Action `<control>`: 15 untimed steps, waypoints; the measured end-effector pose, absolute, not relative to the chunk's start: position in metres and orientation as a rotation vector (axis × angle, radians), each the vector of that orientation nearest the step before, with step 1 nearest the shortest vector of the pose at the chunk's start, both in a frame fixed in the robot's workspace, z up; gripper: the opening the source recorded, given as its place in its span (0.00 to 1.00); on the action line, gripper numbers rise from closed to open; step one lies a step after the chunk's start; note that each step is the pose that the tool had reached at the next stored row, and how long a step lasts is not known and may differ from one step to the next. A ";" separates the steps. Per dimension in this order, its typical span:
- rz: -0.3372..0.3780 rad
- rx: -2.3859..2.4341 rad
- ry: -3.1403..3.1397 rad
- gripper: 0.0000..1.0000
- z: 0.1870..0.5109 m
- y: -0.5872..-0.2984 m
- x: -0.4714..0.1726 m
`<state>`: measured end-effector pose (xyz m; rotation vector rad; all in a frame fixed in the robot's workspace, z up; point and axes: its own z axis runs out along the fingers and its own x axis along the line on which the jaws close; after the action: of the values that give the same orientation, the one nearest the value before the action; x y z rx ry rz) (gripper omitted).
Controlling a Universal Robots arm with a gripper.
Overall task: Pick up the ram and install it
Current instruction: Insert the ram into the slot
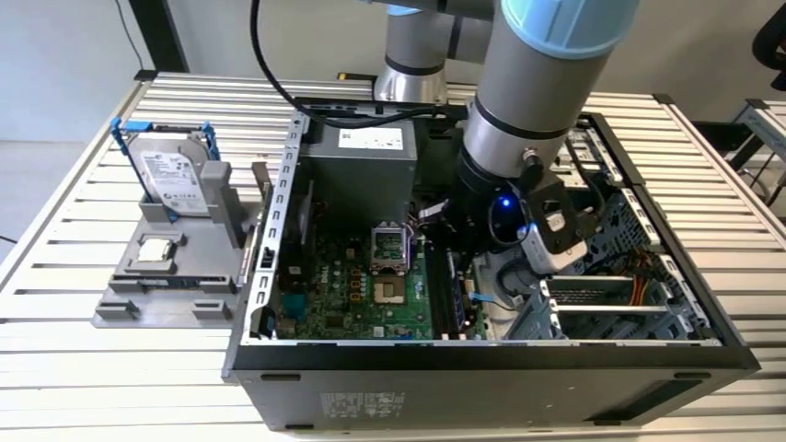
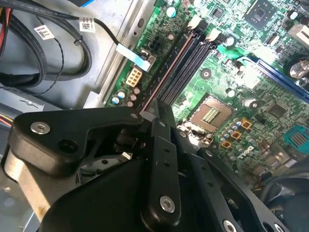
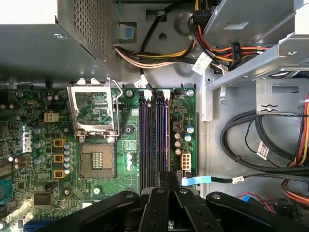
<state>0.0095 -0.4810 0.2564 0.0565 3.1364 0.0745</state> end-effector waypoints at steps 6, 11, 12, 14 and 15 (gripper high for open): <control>0.075 0.057 3.136 0.00 0.256 -0.481 0.008; 0.075 0.056 3.136 0.00 0.256 -0.481 0.007; 0.075 0.056 3.136 0.00 0.256 -0.481 0.007; 0.075 0.057 3.136 0.00 0.256 -0.481 0.007; 0.075 0.057 3.136 0.00 0.256 -0.481 0.006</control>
<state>0.0064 -0.4810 0.2564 0.0565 3.1364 0.0745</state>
